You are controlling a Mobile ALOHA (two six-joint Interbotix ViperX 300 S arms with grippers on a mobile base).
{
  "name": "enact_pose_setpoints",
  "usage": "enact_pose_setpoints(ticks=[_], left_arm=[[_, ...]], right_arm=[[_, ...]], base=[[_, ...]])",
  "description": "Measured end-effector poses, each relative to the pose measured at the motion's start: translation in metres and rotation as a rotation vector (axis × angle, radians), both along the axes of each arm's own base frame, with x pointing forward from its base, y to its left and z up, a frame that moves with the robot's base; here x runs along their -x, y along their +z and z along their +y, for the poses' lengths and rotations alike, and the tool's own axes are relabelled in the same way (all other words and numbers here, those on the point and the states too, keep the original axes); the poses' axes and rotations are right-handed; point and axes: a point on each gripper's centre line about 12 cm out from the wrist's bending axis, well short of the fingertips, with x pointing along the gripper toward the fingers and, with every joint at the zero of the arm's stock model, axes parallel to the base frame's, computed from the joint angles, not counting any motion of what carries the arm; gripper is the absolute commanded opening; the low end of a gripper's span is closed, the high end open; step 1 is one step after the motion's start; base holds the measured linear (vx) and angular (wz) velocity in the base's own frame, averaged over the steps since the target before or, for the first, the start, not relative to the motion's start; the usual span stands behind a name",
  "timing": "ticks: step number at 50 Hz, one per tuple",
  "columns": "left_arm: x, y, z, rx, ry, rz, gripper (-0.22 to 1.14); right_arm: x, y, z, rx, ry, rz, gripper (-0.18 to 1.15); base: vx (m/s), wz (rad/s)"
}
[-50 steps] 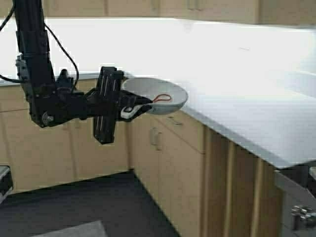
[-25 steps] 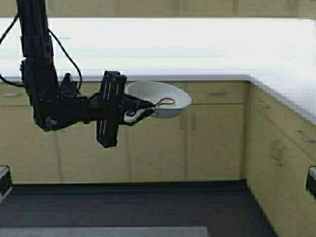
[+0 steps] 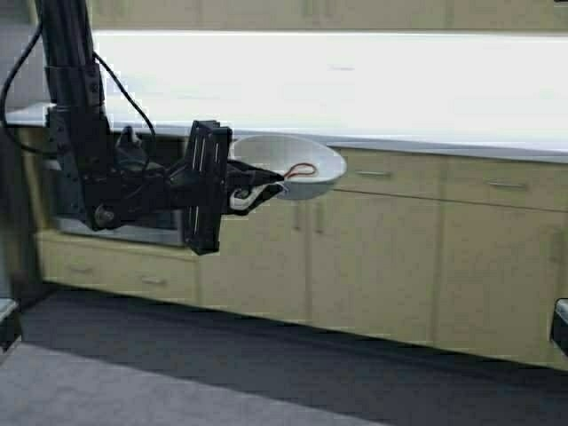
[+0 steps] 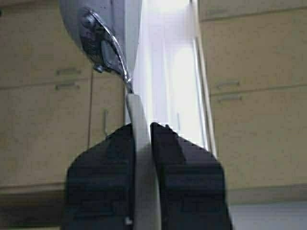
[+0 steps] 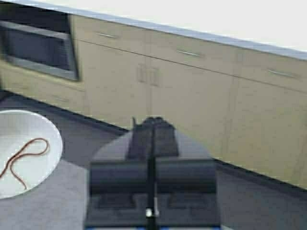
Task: Wash the pan
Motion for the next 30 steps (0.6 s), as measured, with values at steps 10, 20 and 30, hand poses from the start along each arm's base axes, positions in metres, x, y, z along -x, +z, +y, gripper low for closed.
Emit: enact_pose_setpoints(ticks=[10, 20, 30], left_arm=[[-0.001, 0.0004, -0.0003, 0.01, 0.001, 0.008, 0.02], [0.0043, -0.0007, -0.0018, 0.008, -0.011, 0.021, 0.02], [0.0055, -0.0027, 0.0044, 0.003, 0.008, 0.036, 0.02]], right_arm=[[-0.0003, -0.0009, 0.0001, -0.001, 0.001, -0.003, 0.06], [-0.0018, -0.0033, -0.0001, 0.004, -0.001, 0.007, 0.06], [-0.0007, -0.0016, 0.0001, 0.003, 0.001, 0.0, 0.06]], base=[[0.14, 0.67], [0.15, 0.7], [0.16, 0.79]])
